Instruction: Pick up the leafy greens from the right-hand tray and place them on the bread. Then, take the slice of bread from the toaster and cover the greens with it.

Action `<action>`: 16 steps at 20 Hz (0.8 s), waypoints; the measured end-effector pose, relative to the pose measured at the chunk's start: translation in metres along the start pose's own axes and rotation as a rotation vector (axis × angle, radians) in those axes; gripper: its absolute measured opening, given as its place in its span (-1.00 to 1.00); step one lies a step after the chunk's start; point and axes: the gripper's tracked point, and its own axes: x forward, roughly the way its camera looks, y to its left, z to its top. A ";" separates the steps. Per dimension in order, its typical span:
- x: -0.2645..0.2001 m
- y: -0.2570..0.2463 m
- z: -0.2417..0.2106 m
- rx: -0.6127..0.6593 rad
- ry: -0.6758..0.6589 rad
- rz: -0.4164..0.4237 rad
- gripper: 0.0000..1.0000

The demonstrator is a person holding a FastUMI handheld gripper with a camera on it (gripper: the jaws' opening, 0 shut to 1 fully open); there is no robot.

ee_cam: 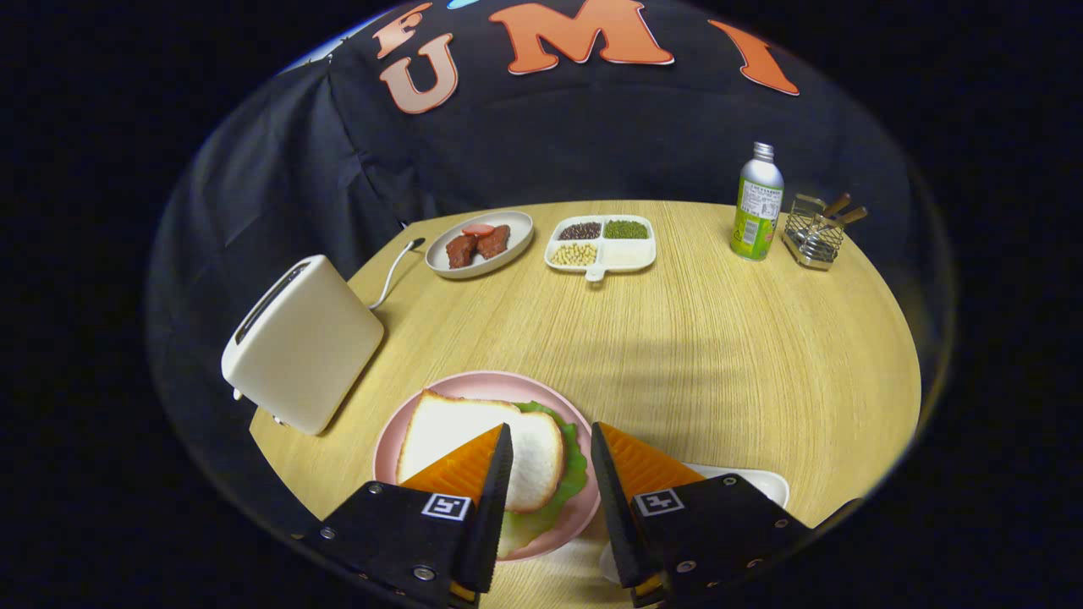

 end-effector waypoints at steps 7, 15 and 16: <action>-0.037 0.008 0.057 -0.073 -0.232 -0.036 0.36; -0.101 0.018 0.132 -0.174 -0.612 -0.111 0.65; -0.111 0.019 0.140 -0.187 -0.660 -0.118 0.65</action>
